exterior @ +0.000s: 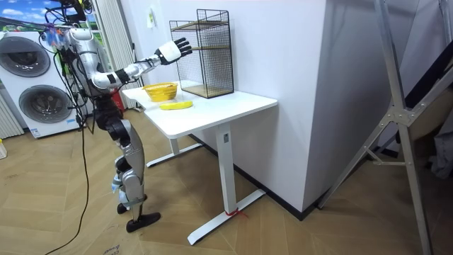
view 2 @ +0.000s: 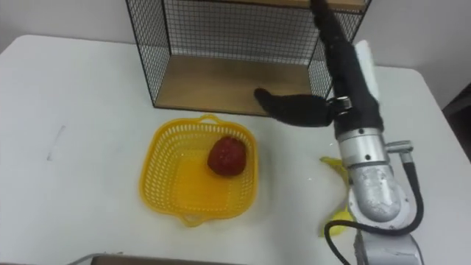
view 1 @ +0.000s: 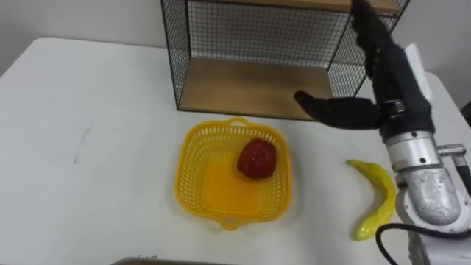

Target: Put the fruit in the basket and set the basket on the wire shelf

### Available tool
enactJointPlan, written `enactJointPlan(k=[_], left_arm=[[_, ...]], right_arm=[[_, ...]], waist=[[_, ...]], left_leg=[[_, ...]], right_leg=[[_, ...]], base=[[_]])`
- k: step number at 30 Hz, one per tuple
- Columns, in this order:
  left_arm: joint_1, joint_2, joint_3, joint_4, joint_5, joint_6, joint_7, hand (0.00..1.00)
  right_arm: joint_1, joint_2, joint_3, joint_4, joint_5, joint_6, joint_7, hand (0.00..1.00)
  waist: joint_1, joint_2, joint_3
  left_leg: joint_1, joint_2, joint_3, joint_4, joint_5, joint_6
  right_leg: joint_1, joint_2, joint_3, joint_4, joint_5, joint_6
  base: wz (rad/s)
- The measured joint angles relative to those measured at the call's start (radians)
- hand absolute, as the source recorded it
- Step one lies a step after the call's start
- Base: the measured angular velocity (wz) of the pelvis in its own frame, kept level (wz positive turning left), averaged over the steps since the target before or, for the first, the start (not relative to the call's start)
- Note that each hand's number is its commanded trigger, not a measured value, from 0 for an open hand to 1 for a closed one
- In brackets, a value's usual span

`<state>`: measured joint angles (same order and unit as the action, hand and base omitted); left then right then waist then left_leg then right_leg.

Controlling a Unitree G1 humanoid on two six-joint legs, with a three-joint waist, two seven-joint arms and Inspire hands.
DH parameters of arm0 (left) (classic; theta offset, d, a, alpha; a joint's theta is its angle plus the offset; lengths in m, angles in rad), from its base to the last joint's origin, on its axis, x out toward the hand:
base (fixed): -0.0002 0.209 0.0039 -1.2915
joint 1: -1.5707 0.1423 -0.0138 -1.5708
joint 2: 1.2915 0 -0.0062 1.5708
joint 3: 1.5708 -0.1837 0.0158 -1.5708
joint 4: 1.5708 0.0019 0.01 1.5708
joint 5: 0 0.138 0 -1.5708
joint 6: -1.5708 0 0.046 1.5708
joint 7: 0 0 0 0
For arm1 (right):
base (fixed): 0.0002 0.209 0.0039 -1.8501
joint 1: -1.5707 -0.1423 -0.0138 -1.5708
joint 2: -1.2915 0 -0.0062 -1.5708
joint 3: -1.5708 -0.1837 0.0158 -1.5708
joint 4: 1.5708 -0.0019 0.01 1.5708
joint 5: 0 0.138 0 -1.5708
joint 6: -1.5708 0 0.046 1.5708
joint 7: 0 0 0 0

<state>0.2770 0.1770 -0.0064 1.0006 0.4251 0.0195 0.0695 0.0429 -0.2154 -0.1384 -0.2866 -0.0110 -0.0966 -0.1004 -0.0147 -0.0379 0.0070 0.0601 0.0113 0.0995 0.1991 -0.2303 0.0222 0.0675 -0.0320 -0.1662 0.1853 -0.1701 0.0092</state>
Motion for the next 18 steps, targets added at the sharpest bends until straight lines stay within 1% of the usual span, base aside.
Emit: enactJointPlan(k=[3,4,6,8,10,12,13,15,16,18], left_arm=[[0.006,-0.006,0.005,-0.004,0.000,-0.003,0.017,0.00],[0.006,-0.008,0.005,-0.002,0.000,-0.003,0.022,0.00],[0.009,-0.013,0.003,0.008,-0.001,-0.001,0.032,0.00],[0.013,-0.013,0.003,0.012,-0.001,0.007,0.036,0.00],[0.017,-0.014,0.004,0.012,-0.001,0.020,0.036,0.00],[0.018,-0.014,0.005,0.010,0.000,0.043,0.034,0.00],[0.018,-0.014,0.005,0.010,0.000,0.047,0.034,0.00],[0.018,-0.017,0.006,0.003,0.001,0.064,0.029,0.00],[0.019,-0.017,0.006,0.001,0.001,0.066,0.028,0.00],[0.020,-0.017,0.006,0.001,0.001,0.078,0.026,0.00]], right_arm=[[0.010,-0.004,-0.023,0.004,0.021,-0.002,-0.075,0.00],[0.014,-0.004,-0.030,0.007,0.021,-0.002,-0.089,0.00],[0.018,-0.006,-0.043,0.057,0.010,-0.005,-0.148,0.00],[0.027,-0.005,-0.043,0.101,-0.004,-0.002,-0.175,0.00],[0.036,-0.006,-0.043,0.139,-0.004,0.004,-0.186,0.00],[0.048,-0.006,-0.043,0.186,-0.009,0.016,-0.194,0.00],[0.048,-0.005,-0.043,0.204,-0.017,0.021,-0.195,0.00],[0.055,-0.005,-0.043,0.259,-0.039,0.048,-0.198,0.00],[0.059,-0.005,-0.042,0.272,-0.040,0.049,-0.198,0.00],[0.068,-0.005,-0.040,0.317,-0.039,0.068,-0.191,0.00]], waist=[[-0.014,0.001,-0.0015],[-0.018,0.001,-0.0029],[-0.023,-0.005,-0.0079],[-0.034,-0.010,-0.0113],[-0.035,-0.011,-0.0119],[-0.038,-0.011,-0.0118],[-0.038,-0.011,-0.0118],[-0.036,-0.010,-0.0117],[-0.035,-0.010,-0.0117],[-0.035,-0.010,-0.0117]], left_leg=[[0.005,0.000,0.005,-0.001,0.000,0.000],[0.006,0.000,0.005,-0.001,0.000,0.000],[0.009,0.001,0.008,0.000,0.000,0.000],[0.010,0.001,0.007,-0.001,0.000,0.000],[0.011,0.001,0.006,-0.002,0.000,0.000],[0.012,0.001,0.006,-0.002,0.000,0.000],[0.013,0.001,0.006,-0.002,0.000,0.000],[0.015,0.001,0.008,-0.009,0.000,0.000],[0.016,0.001,0.008,-0.010,0.000,0.000],[0.018,0.001,0.007,-0.010,0.000,0.000]], right_leg=[[0.000,0.001,0.003,0.000,0.000,0.000],[0.001,0.001,0.003,0.000,0.000,0.000],[0.001,0.002,0.010,0.000,0.000,0.000],[0.001,0.002,0.011,0.000,0.000,0.000],[0.002,0.002,0.011,0.000,0.000,0.000],[0.003,0.002,0.011,0.000,0.000,0.000],[0.005,0.002,0.011,0.000,0.000,0.000],[0.006,0.001,0.009,0.001,0.000,0.000],[0.006,0.001,0.009,0.001,0.000,0.000],[0.007,0.001,0.010,0.001,0.000,0.000]], base=[[-0.05],[-0.04],[-0.05],[0.00],[0.00],[0.00],[0.00],[0.00],[0.00],[0.00]])
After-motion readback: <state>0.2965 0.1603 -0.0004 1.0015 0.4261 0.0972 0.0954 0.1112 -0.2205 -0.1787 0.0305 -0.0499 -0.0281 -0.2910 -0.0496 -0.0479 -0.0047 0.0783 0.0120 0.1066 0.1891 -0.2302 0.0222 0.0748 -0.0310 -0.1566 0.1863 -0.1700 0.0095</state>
